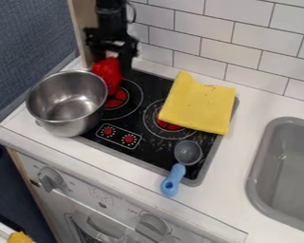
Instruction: Place the red pepper on top of the right knob of the stove
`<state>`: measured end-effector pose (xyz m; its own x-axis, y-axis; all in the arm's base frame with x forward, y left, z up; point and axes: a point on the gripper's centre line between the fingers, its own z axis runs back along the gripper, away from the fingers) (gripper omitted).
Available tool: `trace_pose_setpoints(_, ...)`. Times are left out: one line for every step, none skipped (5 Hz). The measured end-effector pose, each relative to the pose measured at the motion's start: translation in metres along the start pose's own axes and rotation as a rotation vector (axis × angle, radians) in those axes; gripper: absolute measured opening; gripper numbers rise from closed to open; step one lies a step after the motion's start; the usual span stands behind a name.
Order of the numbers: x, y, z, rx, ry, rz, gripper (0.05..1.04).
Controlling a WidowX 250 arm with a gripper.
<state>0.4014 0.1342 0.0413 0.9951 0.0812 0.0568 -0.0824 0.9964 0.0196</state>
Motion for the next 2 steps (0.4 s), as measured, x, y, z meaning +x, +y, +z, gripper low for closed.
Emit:
trace_pose_setpoints(0.018, -0.019, 0.022, -0.054, -0.113, 0.057, 0.779)
trace_pose_setpoints(0.025, -0.060, 0.052, -0.062, -0.213, -0.009, 0.779)
